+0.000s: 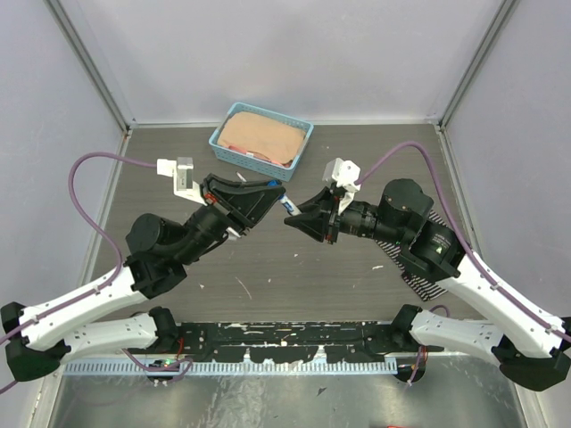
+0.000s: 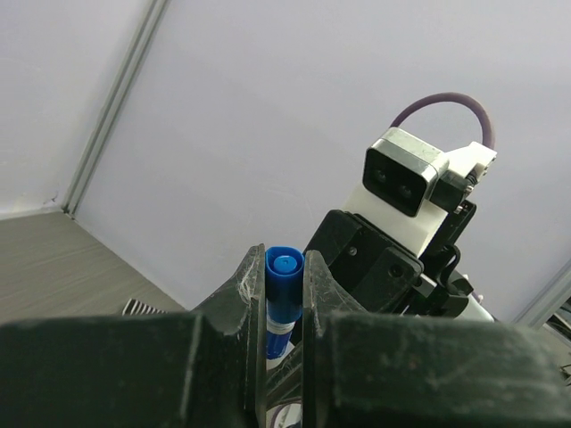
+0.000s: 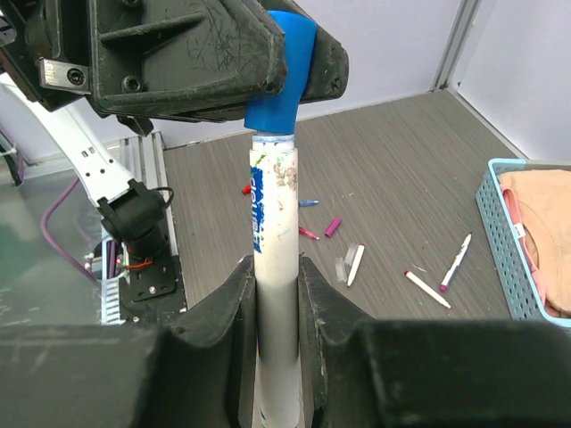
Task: Insert the pens into the pen caps
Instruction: Press the pen cap onto the pen.
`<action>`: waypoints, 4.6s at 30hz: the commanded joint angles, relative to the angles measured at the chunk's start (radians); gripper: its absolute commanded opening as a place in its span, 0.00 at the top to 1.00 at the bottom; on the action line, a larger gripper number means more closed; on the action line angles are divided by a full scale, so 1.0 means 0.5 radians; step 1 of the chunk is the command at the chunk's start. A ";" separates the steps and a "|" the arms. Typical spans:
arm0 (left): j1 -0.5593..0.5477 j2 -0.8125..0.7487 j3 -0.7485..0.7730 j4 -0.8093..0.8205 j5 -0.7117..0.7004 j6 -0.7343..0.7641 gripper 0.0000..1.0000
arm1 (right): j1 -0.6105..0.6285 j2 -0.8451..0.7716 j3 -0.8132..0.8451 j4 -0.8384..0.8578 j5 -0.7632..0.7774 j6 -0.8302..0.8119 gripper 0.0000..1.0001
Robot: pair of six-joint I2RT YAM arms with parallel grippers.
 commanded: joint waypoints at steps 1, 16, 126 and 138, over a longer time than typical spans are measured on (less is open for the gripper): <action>-0.094 0.101 -0.088 -0.432 0.204 0.025 1.00 | -0.010 0.001 0.210 0.558 0.219 0.022 1.00; -0.190 0.173 -0.120 -0.474 0.100 0.142 1.00 | -0.009 0.042 0.267 0.561 0.350 0.077 1.00; -0.221 0.014 0.295 -0.109 0.366 0.516 0.40 | -0.011 -0.227 -0.356 1.101 -0.211 0.483 1.00; -0.223 -0.184 0.252 -0.559 0.425 0.618 0.38 | -0.011 -0.361 -0.298 0.896 -0.040 0.405 1.00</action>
